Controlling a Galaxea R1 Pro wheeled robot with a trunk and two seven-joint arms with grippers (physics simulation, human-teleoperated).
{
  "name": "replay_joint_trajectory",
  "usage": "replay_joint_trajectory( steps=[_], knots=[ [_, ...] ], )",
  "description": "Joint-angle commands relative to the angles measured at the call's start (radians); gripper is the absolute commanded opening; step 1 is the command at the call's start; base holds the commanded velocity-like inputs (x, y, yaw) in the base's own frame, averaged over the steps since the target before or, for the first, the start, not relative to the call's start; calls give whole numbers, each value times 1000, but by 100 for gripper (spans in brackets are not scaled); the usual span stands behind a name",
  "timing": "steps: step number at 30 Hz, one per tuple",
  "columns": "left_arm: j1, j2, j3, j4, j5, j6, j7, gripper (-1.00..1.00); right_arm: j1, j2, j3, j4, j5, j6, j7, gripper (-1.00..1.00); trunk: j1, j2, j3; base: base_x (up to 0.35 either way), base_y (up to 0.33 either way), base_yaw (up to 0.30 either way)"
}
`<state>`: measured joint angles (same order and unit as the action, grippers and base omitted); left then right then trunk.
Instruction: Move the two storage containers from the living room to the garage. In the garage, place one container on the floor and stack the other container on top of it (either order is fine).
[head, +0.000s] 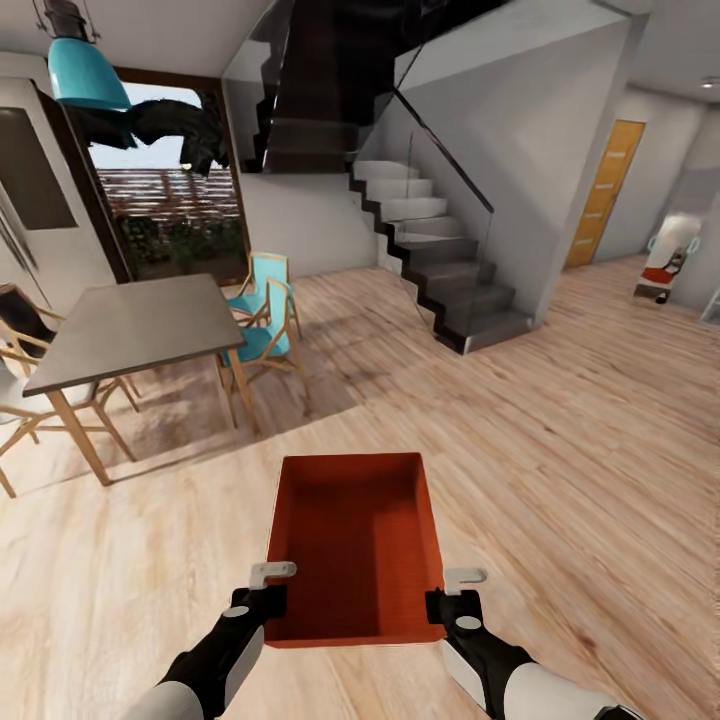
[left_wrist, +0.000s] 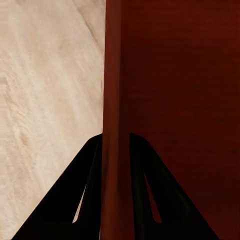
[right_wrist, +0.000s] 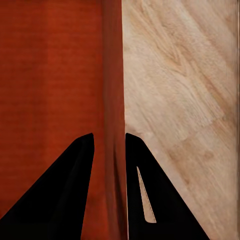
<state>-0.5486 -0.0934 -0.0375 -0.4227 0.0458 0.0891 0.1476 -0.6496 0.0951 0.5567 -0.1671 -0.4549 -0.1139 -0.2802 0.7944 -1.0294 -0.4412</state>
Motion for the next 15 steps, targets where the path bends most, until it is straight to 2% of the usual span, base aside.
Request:
replay_joint_trajectory(
  steps=[1,15],
  knots=[
    [-1,1,10,-4,-11,8,13,-100,-1,-27,14,17,-8,-7,-65,-100,1,-1,-1,322,0,-265],
    [-1,1,9,-7,-11,8,13,-100,-1,-26,14,17,-8,-7,-65,-100,1,-1,-1,322,0,-265]
  ],
)
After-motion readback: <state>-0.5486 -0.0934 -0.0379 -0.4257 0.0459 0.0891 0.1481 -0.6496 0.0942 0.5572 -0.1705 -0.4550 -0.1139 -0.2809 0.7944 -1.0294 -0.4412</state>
